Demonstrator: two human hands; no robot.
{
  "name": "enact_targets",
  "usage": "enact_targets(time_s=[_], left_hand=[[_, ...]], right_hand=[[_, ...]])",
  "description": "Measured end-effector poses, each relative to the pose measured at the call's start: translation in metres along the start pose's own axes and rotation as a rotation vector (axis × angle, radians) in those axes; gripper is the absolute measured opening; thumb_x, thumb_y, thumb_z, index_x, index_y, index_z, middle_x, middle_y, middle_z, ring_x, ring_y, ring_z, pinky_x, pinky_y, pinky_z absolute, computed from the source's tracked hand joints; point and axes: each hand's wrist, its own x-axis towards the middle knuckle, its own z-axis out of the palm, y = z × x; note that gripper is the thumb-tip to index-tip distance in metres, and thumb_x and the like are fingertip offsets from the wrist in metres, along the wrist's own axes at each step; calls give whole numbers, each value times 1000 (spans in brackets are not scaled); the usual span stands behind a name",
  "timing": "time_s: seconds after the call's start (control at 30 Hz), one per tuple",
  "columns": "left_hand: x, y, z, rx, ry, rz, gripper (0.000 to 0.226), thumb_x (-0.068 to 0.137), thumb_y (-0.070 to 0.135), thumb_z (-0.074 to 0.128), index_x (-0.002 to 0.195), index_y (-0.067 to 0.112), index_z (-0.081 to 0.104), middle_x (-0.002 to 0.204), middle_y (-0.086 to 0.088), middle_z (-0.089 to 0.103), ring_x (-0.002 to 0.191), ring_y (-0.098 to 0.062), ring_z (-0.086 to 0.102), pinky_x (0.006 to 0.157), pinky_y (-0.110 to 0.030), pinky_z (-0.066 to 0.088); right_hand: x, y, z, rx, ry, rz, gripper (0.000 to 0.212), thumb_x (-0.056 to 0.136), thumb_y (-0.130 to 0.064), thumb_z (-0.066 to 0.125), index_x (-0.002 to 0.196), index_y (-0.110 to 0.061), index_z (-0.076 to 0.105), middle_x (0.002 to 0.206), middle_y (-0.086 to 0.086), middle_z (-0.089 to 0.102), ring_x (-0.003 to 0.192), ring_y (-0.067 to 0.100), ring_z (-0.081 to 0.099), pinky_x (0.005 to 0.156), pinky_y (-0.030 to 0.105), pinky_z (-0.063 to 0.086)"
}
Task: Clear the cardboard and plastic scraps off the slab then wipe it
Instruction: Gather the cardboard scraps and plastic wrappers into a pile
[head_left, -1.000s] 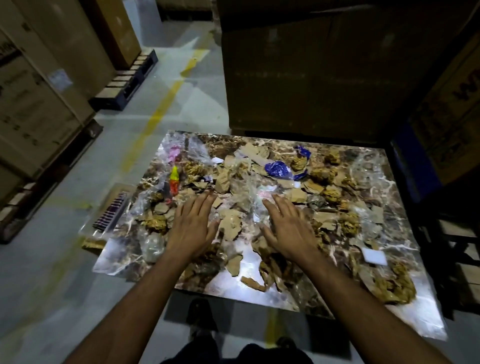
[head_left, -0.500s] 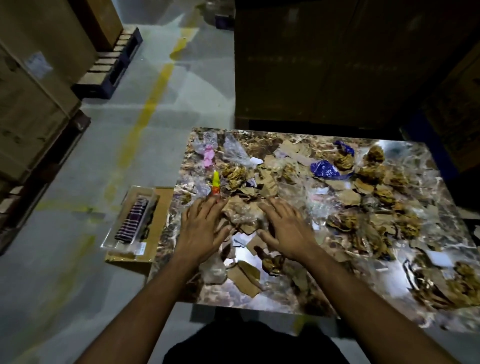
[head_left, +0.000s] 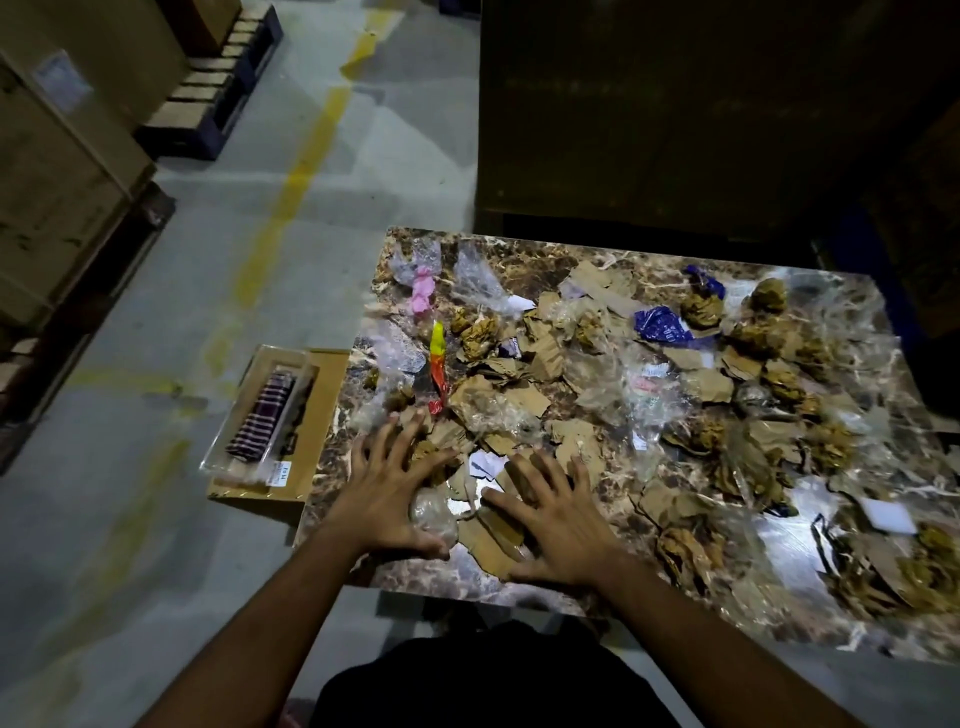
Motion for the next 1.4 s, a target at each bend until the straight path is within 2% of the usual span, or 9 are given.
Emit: enact_targets(time_s=[0.23, 0.47, 0.57, 0.7, 0.77, 0.87, 1.03, 1.27, 1.4], left_hand=[[9, 8, 1, 20, 78, 18, 109, 58, 103, 44, 152, 52, 19, 168, -4, -8, 152, -39, -1, 114, -73, 5], [6, 9, 2, 68, 210, 131, 108, 61, 101, 46, 150, 40, 36, 163, -5, 18, 147, -32, 14, 115, -62, 4], [4, 4, 0, -7, 306, 142, 103, 66, 98, 43, 148, 37, 35, 158, -5, 26, 141, -35, 25, 111, -69, 26], [11, -4, -22, -236, 580, -135, 75, 81, 76, 45, 143, 34, 40, 154, -7, 33, 138, -37, 28, 106, -60, 33], [24, -15, -35, -312, 555, -275, 73, 82, 72, 43, 146, 37, 39, 159, -7, 25, 144, -38, 22, 110, -65, 29], [47, -32, -46, -338, 304, -291, 90, 70, 86, 41, 152, 52, 21, 167, -4, 3, 148, -47, 10, 112, -73, 17], [76, -34, -43, -247, 71, -250, 110, 56, 95, 52, 151, 57, 12, 168, 4, 0, 150, -47, 4, 116, -71, 13], [88, -8, -29, -251, 218, -307, 58, 84, 51, 71, 135, 30, 53, 148, -7, 41, 136, -39, 29, 106, -53, 38], [91, -5, -28, -327, 321, -340, 42, 86, 39, 73, 121, 18, 66, 127, -10, 55, 120, -33, 41, 89, -43, 41]], right_hand=[[22, 0, 1, 16, 74, 4, 70, 83, -77, 48, 146, -50, 33, 153, 12, 38, 134, 40, 38, 99, 65, 39], [20, 4, 9, 197, 214, 36, 43, 99, -40, 56, 138, -49, 42, 123, -6, 54, 114, 21, 48, 86, 44, 43], [19, 15, 11, 349, 285, -12, 28, 100, -32, 58, 128, -39, 58, 109, -7, 58, 104, 17, 50, 81, 41, 45], [20, 34, 7, 445, 392, -1, 26, 97, -19, 60, 122, -26, 64, 111, -1, 61, 100, 19, 51, 79, 42, 48], [17, 46, -7, 480, 487, 36, 33, 92, -11, 62, 122, -25, 63, 113, -1, 62, 103, 18, 50, 81, 39, 47], [8, 70, -40, 556, 677, 143, 36, 88, -1, 65, 119, -19, 68, 107, -1, 64, 100, 18, 55, 79, 35, 51], [-3, 136, -70, 583, 883, 477, 27, 95, -9, 63, 119, -20, 69, 104, -5, 64, 96, 18, 59, 80, 32, 50], [0, 193, -44, 580, 486, 624, 50, 98, -39, 62, 144, -22, 49, 137, 7, 56, 109, 29, 61, 100, 50, 48], [-12, 186, -45, 607, 620, 636, 45, 102, -31, 56, 145, -19, 48, 144, 9, 51, 128, 28, 48, 105, 41, 39]])
